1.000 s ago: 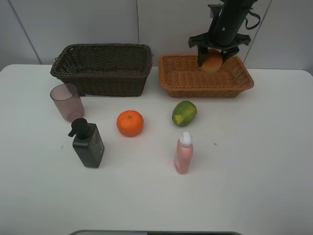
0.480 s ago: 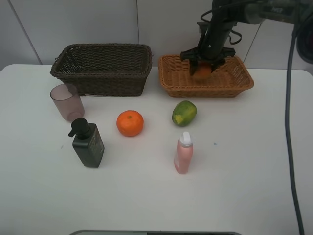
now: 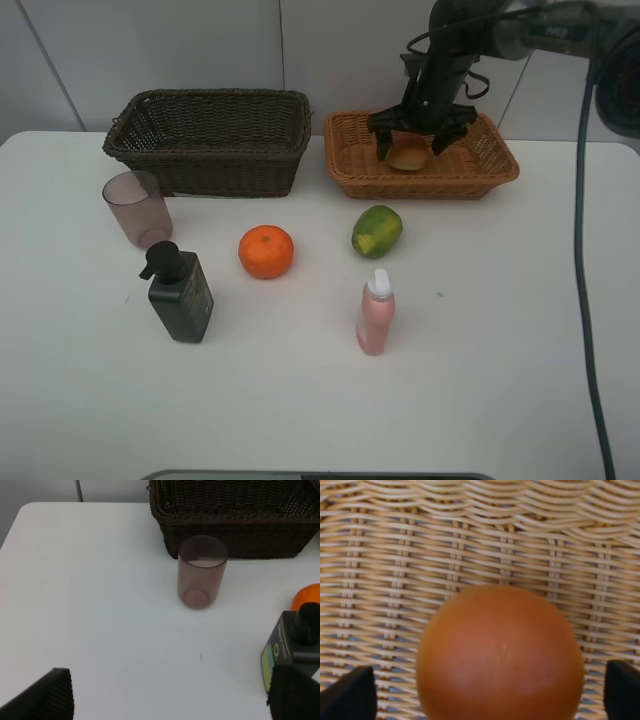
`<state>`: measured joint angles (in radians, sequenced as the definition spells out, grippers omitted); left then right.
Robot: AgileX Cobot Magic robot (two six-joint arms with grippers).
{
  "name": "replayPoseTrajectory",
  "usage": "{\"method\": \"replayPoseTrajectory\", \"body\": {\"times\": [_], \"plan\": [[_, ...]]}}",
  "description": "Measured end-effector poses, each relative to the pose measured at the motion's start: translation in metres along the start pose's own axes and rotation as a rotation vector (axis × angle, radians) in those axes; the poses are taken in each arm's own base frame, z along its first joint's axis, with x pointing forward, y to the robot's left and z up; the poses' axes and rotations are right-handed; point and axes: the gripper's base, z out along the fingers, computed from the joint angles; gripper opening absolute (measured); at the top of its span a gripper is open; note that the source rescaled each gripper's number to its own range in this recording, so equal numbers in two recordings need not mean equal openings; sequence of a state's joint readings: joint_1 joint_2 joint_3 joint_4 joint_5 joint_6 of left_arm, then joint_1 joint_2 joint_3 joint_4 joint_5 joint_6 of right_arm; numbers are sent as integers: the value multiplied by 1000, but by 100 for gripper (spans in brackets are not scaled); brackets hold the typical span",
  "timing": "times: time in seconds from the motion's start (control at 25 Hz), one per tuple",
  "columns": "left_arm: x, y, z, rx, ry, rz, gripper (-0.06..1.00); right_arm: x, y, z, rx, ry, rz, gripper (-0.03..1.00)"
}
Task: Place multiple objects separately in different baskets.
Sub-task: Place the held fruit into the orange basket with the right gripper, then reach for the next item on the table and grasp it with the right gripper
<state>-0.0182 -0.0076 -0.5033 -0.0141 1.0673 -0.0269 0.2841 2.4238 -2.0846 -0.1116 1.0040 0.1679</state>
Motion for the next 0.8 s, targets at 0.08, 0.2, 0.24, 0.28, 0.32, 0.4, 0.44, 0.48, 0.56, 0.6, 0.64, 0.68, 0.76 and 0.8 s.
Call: {"method": "replayPoseTrajectory", "body": {"times": [0.08,0.2,0.24,0.28,0.32,0.4,0.44,0.48,0.56,0.6,0.64,0.68,0.76,0.8], "plan": [[0,0,0,0,0,0,100,-1,0,-3,-1,-8,1,98],[0,0,0,0,0,0,100,-4,-1,-17,-4,-34,3,100],[0,0,0,0,0,0,100,-6,-2,-23,-4,-42,4,100],[0,0,0,0,0,0,100,-6,-2,-29,-4,-46,9,100],[0,0,0,0,0,0,100,-6,-3,-35,-2,-46,16,100],[0,0,0,0,0,0,100,-6,-1,-49,0,-44,39,100],[0,0,0,0,0,0,100,-5,2,-56,2,-43,51,100],[0,0,0,0,0,0,100,-5,5,-64,0,-43,59,100],[0,0,0,0,0,0,100,-4,15,-78,-9,-56,63,100],[0,0,0,0,0,0,100,-2,20,-85,-16,-63,61,100],[0,0,0,0,0,0,100,1,26,-92,-23,-72,59,100],[0,0,0,0,0,0,100,5,31,-97,-29,-76,58,100],[0,0,0,0,0,0,100,13,39,-109,-45,-95,47,100],[0,0,0,0,0,0,100,21,42,-114,-54,-103,45,100]]}}
